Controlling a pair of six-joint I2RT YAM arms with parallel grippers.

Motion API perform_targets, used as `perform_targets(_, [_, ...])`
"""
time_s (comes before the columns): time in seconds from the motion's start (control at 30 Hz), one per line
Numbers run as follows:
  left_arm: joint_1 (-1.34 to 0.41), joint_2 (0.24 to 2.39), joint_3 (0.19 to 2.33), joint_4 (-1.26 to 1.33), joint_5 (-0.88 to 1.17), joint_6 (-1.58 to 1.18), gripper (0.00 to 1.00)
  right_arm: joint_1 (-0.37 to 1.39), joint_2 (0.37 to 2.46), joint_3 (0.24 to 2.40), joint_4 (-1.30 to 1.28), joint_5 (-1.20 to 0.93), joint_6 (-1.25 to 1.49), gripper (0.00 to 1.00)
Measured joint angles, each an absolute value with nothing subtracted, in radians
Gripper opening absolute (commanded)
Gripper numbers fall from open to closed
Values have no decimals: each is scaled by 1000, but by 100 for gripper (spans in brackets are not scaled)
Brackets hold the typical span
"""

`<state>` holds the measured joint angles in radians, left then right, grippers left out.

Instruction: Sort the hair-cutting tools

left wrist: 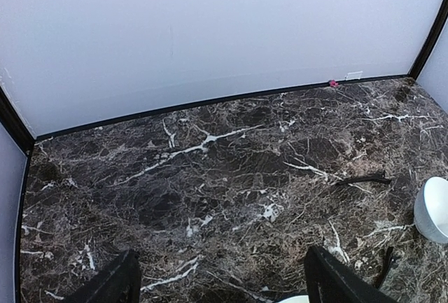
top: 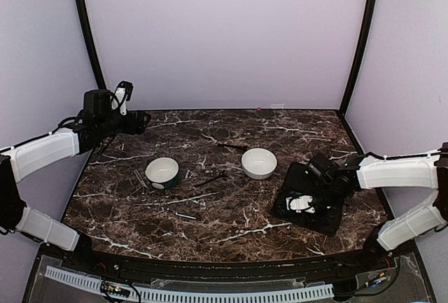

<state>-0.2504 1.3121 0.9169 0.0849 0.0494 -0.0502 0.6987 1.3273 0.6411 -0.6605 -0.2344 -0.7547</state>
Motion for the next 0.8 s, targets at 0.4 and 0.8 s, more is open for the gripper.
perform_targets(0.4, [-250,1312,933,56,56,-50,83,927,1300,622,-733,-249,-847,0])
perform_targets(0.8, [-250,1323,937,53,71,-50,82,1077,1426,732,-811,-197,-874,0])
